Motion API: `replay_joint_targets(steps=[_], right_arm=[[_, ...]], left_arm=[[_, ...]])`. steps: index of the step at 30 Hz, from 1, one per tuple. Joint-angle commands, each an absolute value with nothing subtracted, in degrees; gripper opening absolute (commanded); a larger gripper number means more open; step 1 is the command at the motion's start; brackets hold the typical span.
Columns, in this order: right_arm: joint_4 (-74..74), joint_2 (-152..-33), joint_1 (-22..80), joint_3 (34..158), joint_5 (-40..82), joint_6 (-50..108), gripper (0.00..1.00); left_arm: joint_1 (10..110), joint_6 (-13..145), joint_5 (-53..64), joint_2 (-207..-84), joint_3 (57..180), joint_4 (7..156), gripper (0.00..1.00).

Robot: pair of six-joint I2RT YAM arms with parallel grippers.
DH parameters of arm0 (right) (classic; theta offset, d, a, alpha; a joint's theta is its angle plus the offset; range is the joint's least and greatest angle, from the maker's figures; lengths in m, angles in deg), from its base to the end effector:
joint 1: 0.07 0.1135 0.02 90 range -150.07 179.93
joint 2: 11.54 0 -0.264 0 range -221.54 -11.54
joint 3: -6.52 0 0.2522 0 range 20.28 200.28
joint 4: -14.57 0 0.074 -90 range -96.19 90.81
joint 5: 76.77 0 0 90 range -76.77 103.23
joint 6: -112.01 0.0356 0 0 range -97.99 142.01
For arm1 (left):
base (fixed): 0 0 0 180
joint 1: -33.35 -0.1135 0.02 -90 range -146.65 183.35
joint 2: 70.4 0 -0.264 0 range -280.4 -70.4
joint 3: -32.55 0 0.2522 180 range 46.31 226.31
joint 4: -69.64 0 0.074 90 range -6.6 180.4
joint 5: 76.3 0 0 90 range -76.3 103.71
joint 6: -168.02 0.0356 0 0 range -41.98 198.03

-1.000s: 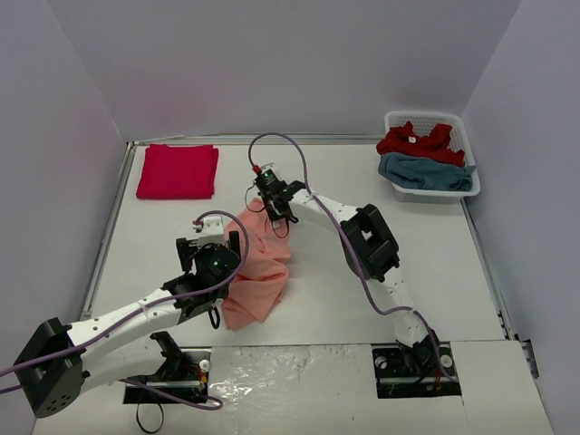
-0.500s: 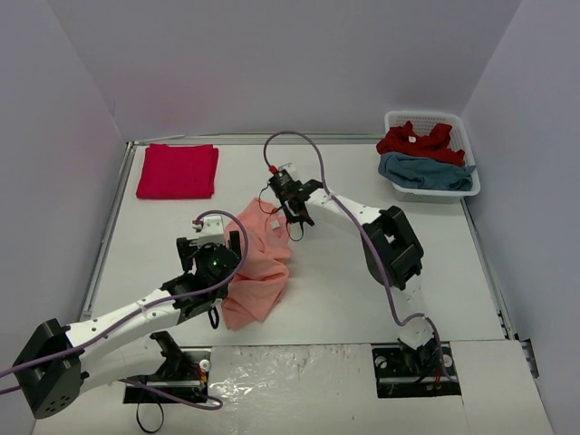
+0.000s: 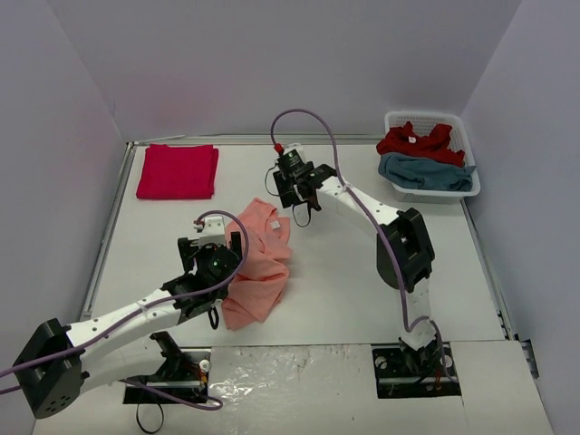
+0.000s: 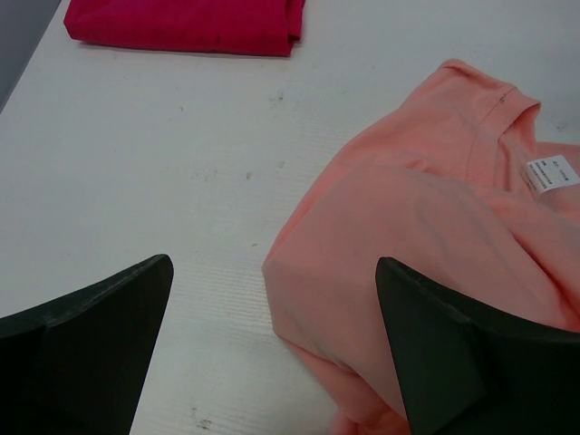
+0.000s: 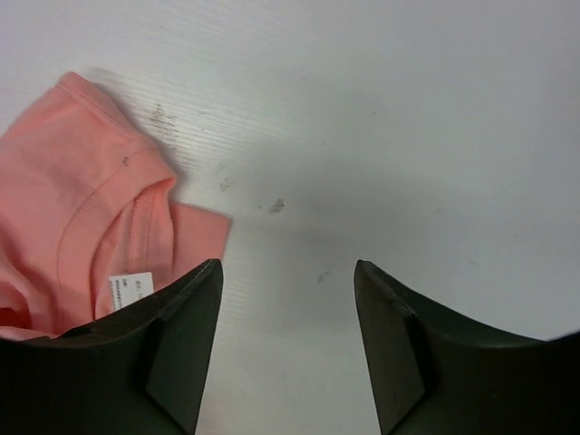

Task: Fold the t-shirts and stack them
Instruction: Flatten out the tshirt

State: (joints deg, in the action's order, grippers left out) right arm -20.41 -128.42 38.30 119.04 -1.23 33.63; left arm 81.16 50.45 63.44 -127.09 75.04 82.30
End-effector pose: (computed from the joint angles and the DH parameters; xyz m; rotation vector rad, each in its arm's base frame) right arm 0.3777 0.2877 0.2610 -0.3863 2.2049 0.1900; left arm 0.1585 -0.1344 0.2284 -0.1880 1.8576 -0.0159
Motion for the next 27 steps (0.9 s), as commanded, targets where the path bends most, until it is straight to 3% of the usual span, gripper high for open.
replay_joint_targets(steps=[1, 13, 27], right_arm=[[-21.87, -131.33, 38.42, 124.85, 3.12, 32.65, 0.57], [-22.40, -142.15, 38.86, 136.55, 15.60, 32.82, 0.58], [-22.31, -150.32, 39.92, 137.26, 16.13, 32.38, 0.55]], left_arm=[[80.72, 50.08, 64.50, -127.00, 77.42, 82.26, 0.94], [80.63, 50.43, 65.21, -127.97, 77.51, 81.73, 0.94], [80.55, 50.69, 65.30, -126.56, 77.16, 81.82, 0.94]])
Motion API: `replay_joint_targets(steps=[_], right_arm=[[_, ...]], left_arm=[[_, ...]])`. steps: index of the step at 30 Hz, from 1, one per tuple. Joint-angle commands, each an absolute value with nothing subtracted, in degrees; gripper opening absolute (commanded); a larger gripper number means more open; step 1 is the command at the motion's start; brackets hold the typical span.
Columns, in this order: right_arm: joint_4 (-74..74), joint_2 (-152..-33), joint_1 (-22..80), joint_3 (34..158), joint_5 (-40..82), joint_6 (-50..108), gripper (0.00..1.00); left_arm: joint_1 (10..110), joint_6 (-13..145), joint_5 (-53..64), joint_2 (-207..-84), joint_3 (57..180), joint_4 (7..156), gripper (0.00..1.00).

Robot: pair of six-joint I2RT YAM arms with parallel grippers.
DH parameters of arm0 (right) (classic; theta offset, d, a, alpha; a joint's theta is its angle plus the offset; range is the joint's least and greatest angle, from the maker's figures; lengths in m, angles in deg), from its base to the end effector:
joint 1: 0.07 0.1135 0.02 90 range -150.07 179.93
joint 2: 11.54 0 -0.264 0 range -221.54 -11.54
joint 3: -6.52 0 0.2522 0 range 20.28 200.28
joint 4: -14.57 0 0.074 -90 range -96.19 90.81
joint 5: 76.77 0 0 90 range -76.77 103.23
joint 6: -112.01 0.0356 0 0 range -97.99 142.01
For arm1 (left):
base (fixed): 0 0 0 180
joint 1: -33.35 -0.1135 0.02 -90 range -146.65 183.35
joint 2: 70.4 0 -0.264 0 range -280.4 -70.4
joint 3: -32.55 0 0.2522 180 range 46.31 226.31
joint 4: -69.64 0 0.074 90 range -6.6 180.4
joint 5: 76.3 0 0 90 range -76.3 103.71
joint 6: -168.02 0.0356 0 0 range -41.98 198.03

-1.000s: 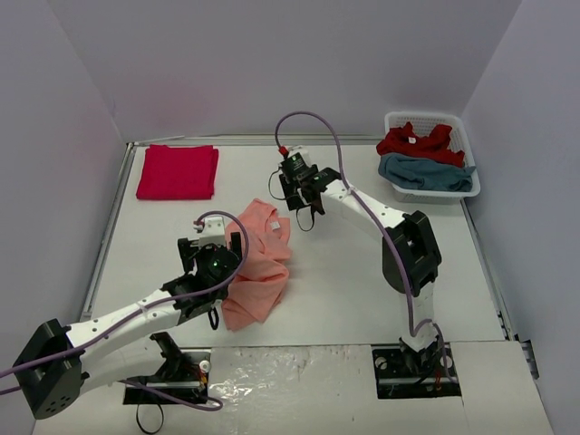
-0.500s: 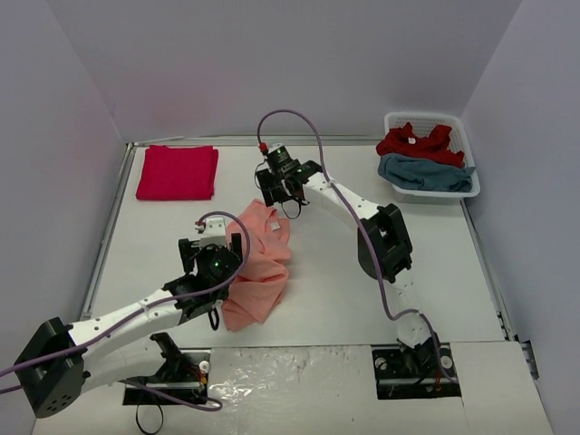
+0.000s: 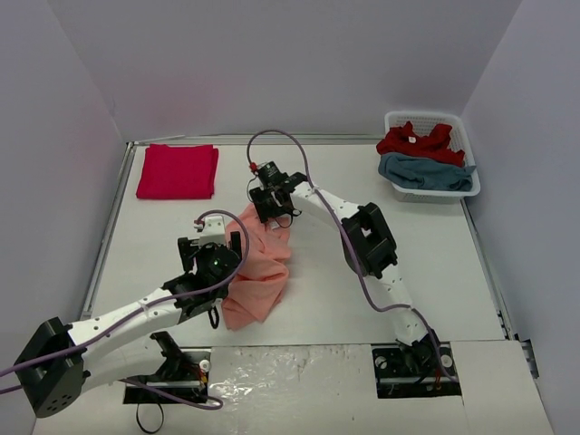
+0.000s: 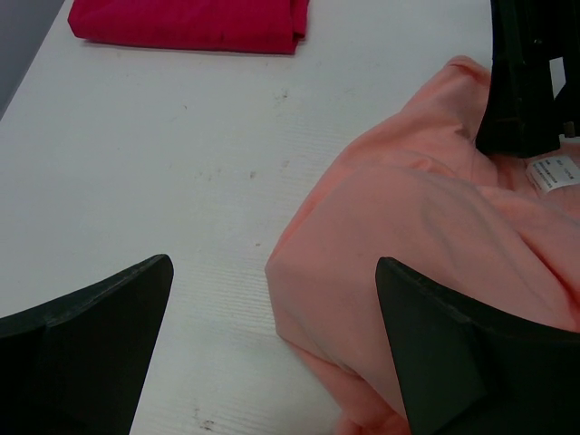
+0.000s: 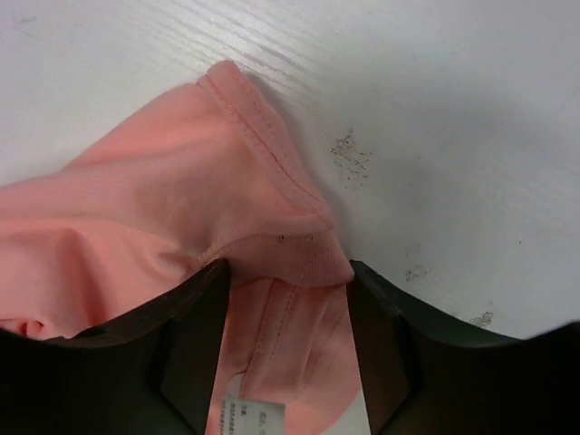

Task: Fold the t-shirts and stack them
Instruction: Flatten out the tshirt

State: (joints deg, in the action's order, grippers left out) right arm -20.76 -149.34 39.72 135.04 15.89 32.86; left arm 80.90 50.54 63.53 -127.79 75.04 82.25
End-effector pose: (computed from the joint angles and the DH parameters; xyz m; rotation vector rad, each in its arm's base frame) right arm 0.4158 0.3484 0.1732 -0.6226 2.3192 0.4799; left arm 0.1601 -0.1347 0.2262 -0.1862 1.8641 -0.0018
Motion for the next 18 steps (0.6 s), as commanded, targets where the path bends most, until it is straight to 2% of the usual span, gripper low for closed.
replay_joint_targets(steps=[1, 2, 3, 5, 6, 9, 18], right_arm=[[-22.22, -151.02, 40.00, 137.35, 16.05, 32.38, 0.49], [-22.22, -151.20, 39.92, 137.52, 15.17, 32.56, 0.42], [-22.22, -151.38, 40.00, 137.70, 14.82, 32.73, 0.28], [-22.22, -151.20, 40.01, 137.18, 14.03, 32.73, 0.12], [-22.22, -150.51, 39.92, 136.91, 13.68, 32.73, 0.00], [-22.22, -148.40, 39.92, 134.46, 10.88, 32.47, 0.00], [-24.06, -132.41, 39.83, 128.12, 3.39, 32.21, 0.00]], left_arm=[[80.55, 50.69, 65.30, -126.56, 77.16, 81.82, 0.94], [80.55, 50.69, 65.38, -126.48, 77.24, 81.91, 0.94], [80.55, 50.78, 65.30, -126.48, 77.24, 81.82, 0.94], [80.55, 50.78, 65.47, -126.56, 77.24, 81.82, 0.94], [80.55, 50.78, 65.56, -126.56, 77.16, 81.91, 0.94], [80.55, 50.78, 65.38, -126.56, 77.24, 81.82, 0.94], [80.55, 50.52, 64.42, -127.09, 77.51, 81.64, 0.94]])
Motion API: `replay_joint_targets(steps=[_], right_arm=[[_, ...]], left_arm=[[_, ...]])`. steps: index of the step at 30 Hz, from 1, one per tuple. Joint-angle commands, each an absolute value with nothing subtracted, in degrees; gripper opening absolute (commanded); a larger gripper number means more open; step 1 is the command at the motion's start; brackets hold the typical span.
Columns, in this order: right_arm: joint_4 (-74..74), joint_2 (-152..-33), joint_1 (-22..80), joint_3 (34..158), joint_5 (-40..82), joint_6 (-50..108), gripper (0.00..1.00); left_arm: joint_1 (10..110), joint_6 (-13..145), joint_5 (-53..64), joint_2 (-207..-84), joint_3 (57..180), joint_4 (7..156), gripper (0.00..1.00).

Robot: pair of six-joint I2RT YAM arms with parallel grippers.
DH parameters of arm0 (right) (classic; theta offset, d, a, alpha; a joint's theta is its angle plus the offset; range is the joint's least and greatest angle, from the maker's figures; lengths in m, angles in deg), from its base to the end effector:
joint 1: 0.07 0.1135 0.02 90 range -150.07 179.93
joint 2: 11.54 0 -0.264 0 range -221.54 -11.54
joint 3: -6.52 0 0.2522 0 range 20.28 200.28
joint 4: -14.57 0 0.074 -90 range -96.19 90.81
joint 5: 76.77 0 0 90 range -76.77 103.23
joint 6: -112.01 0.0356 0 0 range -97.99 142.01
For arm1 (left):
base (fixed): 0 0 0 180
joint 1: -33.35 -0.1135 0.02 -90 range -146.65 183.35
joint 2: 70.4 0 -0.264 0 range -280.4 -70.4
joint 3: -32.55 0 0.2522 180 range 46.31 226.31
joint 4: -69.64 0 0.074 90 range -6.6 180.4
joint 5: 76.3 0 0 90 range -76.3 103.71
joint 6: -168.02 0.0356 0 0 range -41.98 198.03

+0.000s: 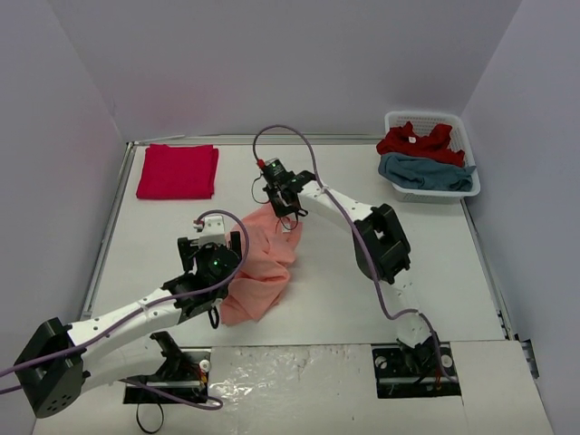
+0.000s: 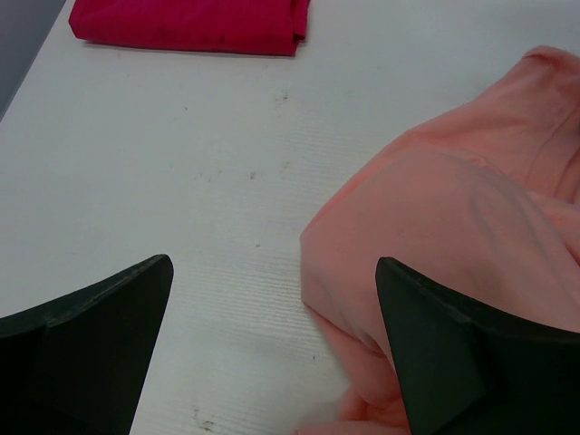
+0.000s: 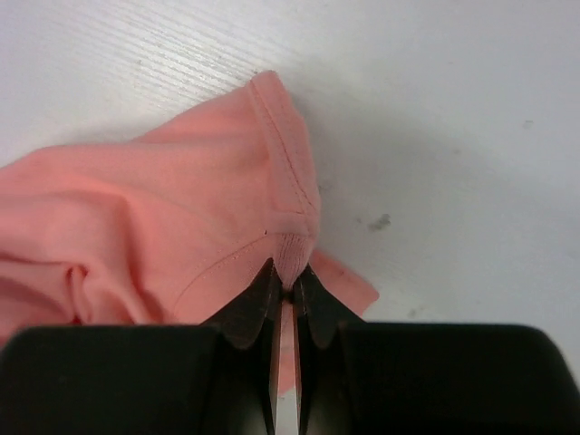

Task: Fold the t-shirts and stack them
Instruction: Flatten out the tshirt

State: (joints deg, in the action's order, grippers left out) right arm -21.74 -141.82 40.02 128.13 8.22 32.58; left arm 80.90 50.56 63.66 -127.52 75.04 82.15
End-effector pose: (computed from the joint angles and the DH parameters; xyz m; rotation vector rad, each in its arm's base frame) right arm 0.3979 0.3308 0.1995 -0.5636 2.3084 0.3273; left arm 0.1598 -0.1343 0.2273 -0.1904 1.8589 -0.0045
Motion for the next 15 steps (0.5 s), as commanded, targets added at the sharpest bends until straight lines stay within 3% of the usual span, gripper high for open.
replay_joint_targets(steps=[1, 15], right_arm=[[-25.02, -130.13, 39.83, 127.94, 2.52, 32.21, 0.00], [-29.95, -113.51, 40.09, 124.79, -4.68, 32.38, 0.00]], left_arm=[[80.55, 50.52, 64.50, -126.92, 77.42, 81.64, 0.94], [80.55, 50.43, 63.19, -127.27, 77.42, 81.47, 0.94]])
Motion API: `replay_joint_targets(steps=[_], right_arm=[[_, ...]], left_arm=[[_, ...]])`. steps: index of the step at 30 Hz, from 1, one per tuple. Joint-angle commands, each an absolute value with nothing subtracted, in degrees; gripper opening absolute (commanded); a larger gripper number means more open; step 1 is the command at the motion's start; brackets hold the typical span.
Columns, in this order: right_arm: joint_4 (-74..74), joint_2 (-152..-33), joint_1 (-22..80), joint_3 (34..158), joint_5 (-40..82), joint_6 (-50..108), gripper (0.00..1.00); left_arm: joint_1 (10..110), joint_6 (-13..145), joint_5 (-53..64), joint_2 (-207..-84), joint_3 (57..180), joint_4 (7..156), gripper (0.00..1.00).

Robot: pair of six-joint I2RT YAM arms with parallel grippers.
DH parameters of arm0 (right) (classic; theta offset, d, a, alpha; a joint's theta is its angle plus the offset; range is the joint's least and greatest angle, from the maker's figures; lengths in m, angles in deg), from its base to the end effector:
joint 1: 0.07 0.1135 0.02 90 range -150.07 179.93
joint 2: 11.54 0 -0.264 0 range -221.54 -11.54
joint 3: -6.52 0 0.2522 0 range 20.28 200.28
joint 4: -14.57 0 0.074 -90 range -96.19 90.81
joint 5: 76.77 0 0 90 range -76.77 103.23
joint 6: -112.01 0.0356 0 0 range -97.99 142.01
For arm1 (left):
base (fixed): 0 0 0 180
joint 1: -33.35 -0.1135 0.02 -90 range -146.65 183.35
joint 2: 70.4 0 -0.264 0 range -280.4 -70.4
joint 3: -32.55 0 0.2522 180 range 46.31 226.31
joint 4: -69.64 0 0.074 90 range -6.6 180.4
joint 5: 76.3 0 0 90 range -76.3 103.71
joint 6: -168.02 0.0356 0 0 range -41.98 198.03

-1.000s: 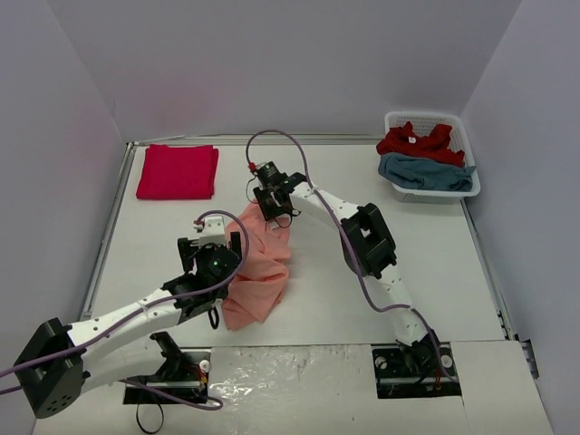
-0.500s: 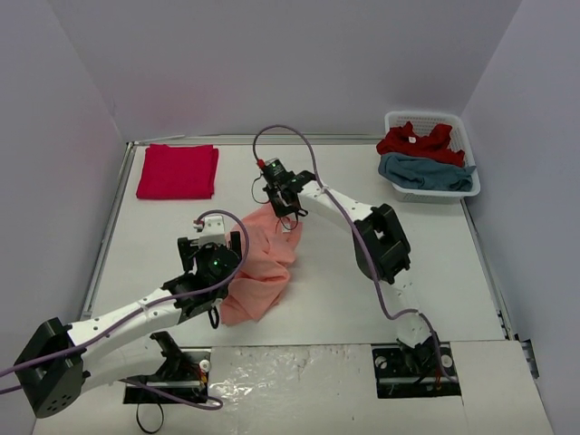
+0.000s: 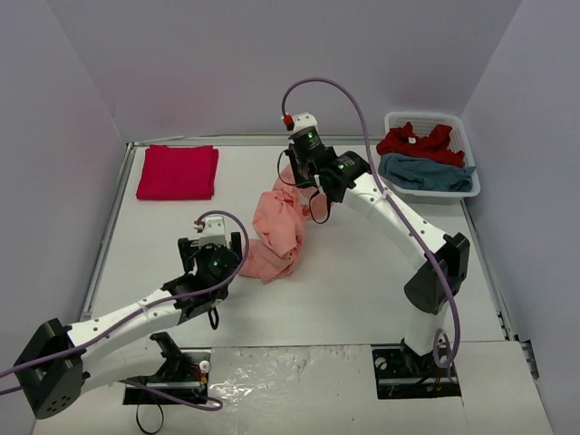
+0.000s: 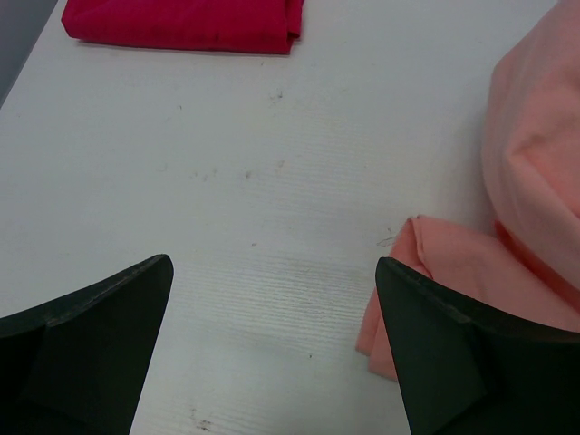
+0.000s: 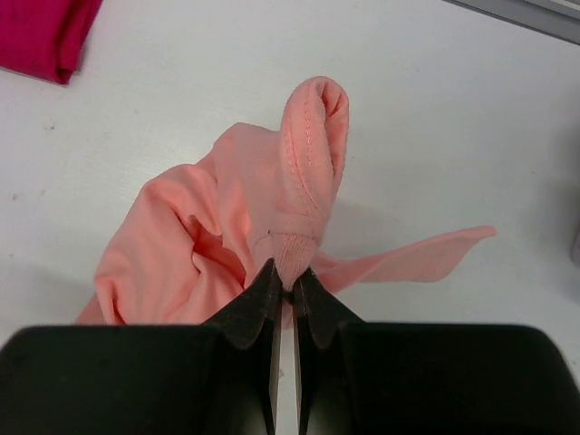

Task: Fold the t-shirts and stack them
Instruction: Flatten out the tshirt

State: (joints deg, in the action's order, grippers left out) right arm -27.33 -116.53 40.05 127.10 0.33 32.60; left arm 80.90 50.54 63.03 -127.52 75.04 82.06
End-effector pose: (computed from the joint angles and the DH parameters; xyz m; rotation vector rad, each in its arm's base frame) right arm 0.3329 0.2701 0.3881 -0.3792 1.9978 0.3323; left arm 0.1598 -0.1347 0.2273 -0.1848 1.8626 -0.0154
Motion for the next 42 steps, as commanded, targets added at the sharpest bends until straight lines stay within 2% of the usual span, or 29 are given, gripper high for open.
replay_joint_targets(steps=[1, 5, 20, 25, 33, 37, 42], right_arm=[[-29.96, -113.15, 40.01, 123.82, -5.22, 32.47, 0.00], [-29.87, -110.87, 40.53, 121.70, -5.31, 33.26, 0.00], [-33.29, -98.91, 41.41, 126.45, -6.45, 34.84, 0.00], [-33.38, -97.24, 41.41, 123.99, -8.30, 34.40, 0.00], [-32.94, -97.68, 41.41, 118.98, -12.60, 34.32, 0.00], [-32.33, -97.77, 41.32, 117.57, -13.05, 34.58, 0.00], [-31.27, -98.03, 40.97, 115.99, -12.78, 34.93, 0.00]], left_arm=[[80.55, 50.43, 63.01, -127.35, 77.42, 81.56, 0.94], [80.55, 50.43, 62.31, -128.32, 77.51, 81.38, 0.94], [80.55, 50.52, 56.60, -131.49, 80.23, 80.33, 0.94], [80.63, 49.55, 54.05, -132.01, 81.63, 81.03, 0.94], [80.98, 48.14, 42.02, -127.19, 82.43, 81.91, 0.94], [83.09, 49.81, 36.30, -125.60, 83.74, 81.12, 0.94], [91.15, 57.10, 37.25, -131.37, 88.83, 82.34, 0.95]])
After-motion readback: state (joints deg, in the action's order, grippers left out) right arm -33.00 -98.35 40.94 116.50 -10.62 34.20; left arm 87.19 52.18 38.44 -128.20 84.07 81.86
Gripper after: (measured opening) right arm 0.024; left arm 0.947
